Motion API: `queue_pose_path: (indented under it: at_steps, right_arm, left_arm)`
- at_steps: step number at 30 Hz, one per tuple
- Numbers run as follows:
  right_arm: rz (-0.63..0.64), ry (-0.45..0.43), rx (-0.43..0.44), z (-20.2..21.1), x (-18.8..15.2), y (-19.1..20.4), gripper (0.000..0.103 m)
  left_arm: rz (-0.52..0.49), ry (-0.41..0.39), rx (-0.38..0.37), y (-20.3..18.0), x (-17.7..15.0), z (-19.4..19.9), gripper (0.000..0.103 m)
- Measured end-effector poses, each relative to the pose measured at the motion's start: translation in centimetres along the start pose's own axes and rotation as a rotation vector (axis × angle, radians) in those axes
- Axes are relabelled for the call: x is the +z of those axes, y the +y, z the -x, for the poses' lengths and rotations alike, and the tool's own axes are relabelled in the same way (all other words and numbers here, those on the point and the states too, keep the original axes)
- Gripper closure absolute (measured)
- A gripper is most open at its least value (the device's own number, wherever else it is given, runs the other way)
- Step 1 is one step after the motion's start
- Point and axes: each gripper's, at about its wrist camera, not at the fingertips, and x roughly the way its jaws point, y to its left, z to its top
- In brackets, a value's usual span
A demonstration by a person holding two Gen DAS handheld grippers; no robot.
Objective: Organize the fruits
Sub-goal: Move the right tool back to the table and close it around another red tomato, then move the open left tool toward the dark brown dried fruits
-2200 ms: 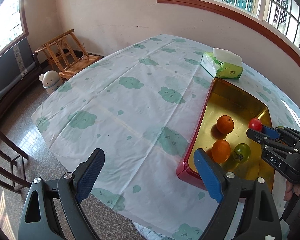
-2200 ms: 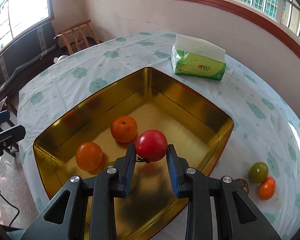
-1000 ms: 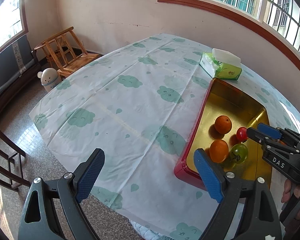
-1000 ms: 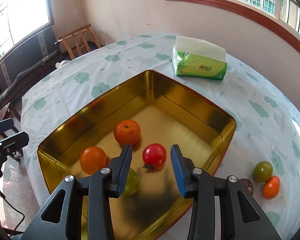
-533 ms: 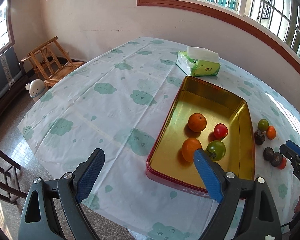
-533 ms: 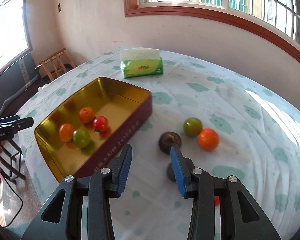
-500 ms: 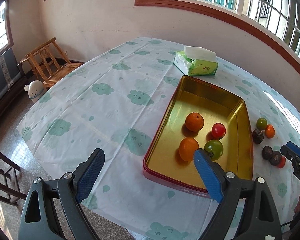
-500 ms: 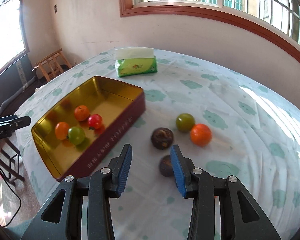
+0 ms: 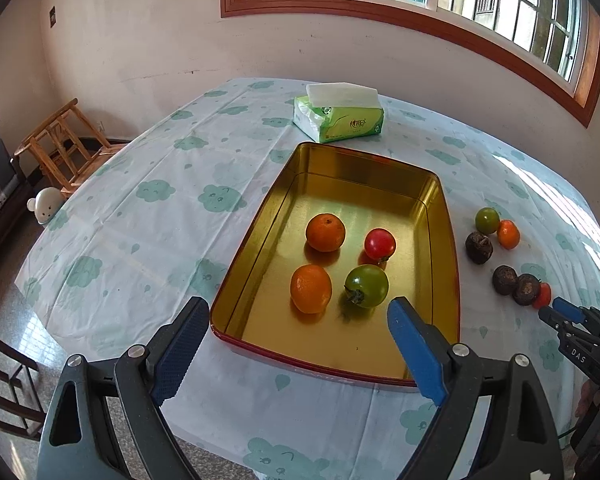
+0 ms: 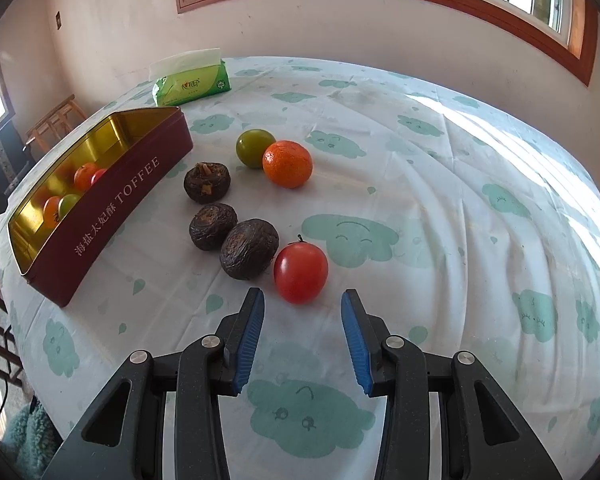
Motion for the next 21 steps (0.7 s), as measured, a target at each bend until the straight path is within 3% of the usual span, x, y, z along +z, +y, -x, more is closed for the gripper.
queue_pose_path:
  at_steps: [10,15,21]
  right_arm:
    - [0.014,-0.005,-0.021,-1.9,0.4,0.3,0.062]
    - [-0.001,-0.029,-0.021,-2.3,0.6,0.1,0.067]
    - [0.003,-0.032,-0.041,-2.5,0.8,0.4,0.068]
  left_arm:
    - [-0.038,0.006,-0.018,-1.6,-0.2,0.0,0.014]
    - [-0.058,-0.008,-0.048,-2.5,0.0,0.4,0.014]
    - [-0.142,-0.024,-0.101,-5.1,0.4,0.6,0.014]
